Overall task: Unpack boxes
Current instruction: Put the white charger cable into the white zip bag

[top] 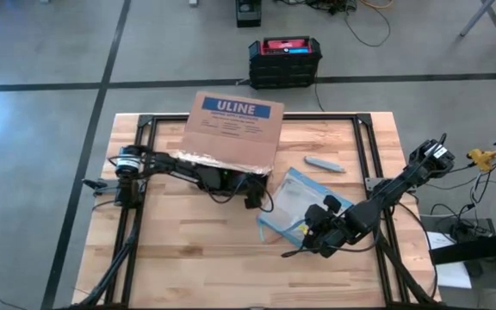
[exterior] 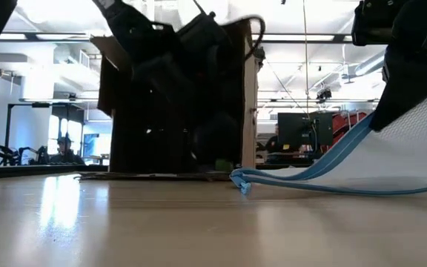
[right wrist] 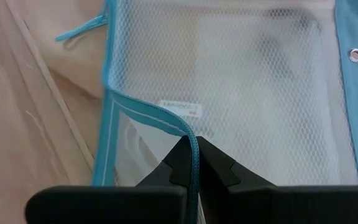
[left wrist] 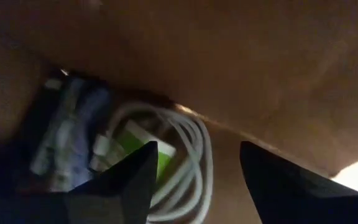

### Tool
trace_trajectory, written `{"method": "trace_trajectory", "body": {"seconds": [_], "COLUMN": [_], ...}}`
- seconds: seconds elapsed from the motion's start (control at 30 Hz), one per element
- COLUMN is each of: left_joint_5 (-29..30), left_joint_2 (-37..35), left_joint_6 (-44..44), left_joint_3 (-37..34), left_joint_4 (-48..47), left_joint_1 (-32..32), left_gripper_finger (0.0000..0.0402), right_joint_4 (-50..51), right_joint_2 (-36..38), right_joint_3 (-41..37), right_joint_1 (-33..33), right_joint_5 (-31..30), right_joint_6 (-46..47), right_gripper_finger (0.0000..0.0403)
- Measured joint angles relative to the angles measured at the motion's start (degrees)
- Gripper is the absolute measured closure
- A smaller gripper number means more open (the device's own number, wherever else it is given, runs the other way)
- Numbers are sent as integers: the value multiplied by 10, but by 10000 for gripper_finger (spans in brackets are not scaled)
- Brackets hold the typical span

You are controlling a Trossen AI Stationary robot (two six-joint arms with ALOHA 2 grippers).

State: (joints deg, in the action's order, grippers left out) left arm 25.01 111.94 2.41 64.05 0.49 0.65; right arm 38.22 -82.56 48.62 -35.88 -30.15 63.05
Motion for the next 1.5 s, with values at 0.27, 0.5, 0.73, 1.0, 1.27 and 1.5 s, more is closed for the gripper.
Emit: {"method": "trace_trajectory", "body": {"seconds": [0.27, 0.5, 0.73, 1.0, 1.27, 1.5], "left_joint_5": [-31, -99, -217, -208, -218, -227], "left_joint_2": [28, 20, -38, -69, -24, -2], "left_joint_6": [-88, -175, -205, -132, -76, -77], "left_joint_3": [2, 2, -3, -5, -17, -16], "left_joint_4": [-24, -68, -116, -121, -84, -75], "left_joint_1": [14, 15, 0, -1, -1, -2], "left_gripper_finger": [185, 211, 241, 255, 240, 232], "right_joint_4": [0, 0, 0, 1, 0, 0], "right_joint_2": [0, 0, 0, 0, 0, 0], "right_joint_3": [0, 0, 0, -1, -2, -2], "right_joint_1": [0, 0, 0, 0, 0, 0], "right_joint_5": [0, 0, 2, 1, 3, 6], "right_joint_6": [2, 2, 2, 0, 1, 3], "right_gripper_finger": [403, 403, 403, 403, 403, 403]}}
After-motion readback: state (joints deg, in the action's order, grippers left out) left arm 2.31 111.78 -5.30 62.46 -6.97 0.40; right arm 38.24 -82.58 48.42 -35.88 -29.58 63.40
